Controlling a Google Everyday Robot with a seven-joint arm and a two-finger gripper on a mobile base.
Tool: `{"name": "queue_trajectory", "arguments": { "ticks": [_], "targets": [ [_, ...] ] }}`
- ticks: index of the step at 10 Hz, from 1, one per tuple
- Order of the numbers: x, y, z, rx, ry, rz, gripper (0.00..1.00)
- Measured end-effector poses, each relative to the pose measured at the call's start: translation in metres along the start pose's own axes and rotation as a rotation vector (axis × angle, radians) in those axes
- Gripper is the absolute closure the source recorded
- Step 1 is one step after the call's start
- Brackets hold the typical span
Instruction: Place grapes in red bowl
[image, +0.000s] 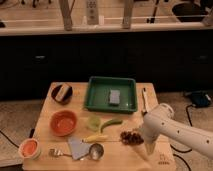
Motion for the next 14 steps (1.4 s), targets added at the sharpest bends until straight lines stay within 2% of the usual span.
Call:
{"name": "queue_trajectory", "arguments": {
  "ticks": [14],
  "targets": [
    [0.0016,-0.0017,0.0031,-0.007,-0.01,-0.001,0.2]
  ]
}}
